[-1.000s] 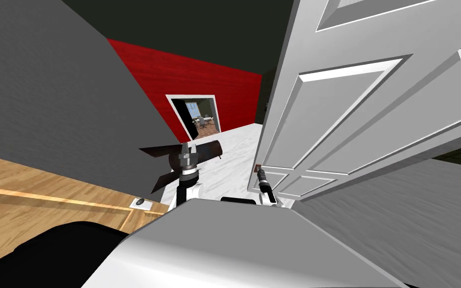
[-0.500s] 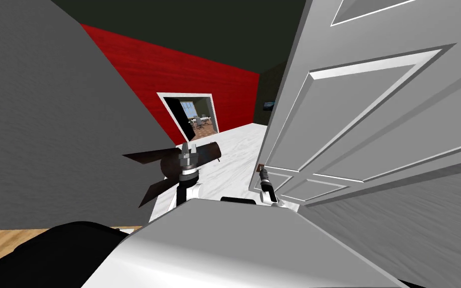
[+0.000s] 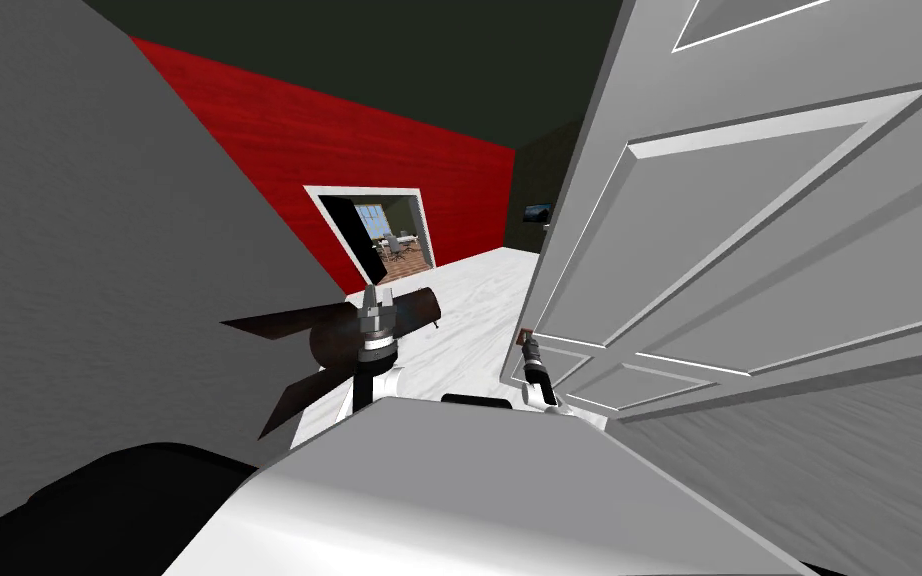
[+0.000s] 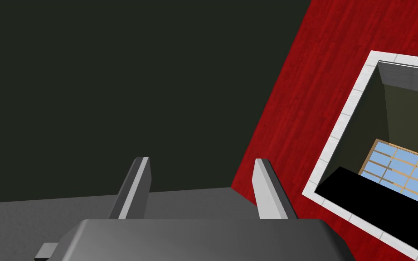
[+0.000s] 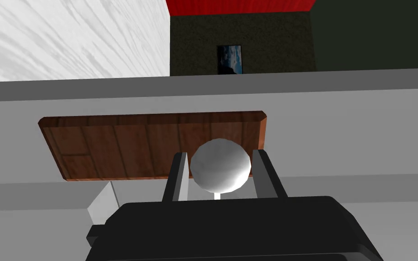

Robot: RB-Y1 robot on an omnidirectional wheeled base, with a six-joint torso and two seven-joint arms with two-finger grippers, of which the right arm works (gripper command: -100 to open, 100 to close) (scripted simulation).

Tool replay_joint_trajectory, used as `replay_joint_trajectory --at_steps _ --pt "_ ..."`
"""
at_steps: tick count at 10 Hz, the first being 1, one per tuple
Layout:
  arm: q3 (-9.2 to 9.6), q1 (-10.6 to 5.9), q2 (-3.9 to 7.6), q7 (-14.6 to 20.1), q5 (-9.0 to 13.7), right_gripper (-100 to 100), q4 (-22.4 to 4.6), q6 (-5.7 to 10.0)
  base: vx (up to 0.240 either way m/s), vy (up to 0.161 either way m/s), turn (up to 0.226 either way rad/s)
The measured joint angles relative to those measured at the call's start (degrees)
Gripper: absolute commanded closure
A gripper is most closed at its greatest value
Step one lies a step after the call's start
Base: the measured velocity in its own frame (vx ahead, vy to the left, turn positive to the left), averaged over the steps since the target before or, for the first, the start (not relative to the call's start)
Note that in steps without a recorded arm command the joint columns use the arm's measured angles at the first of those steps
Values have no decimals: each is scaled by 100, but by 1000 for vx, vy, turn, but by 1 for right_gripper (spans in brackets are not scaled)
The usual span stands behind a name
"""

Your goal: Push the door open

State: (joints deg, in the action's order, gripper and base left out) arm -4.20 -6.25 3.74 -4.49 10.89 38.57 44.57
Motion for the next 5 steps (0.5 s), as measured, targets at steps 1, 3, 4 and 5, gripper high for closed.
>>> replay_joint_trajectory --at_steps 1,3,4,5 --pt "-50 -43 25 -11 31 100 -67 11 189 107 -60" --pt "-184 -108 71 -40 105 100 -211 121 175 50 -60" --pt "-211 -37 81 -48 120 100 -85 78 201 39 -37" --pt "-264 54 81 -72 153 100 78 -20 259 45 -91"
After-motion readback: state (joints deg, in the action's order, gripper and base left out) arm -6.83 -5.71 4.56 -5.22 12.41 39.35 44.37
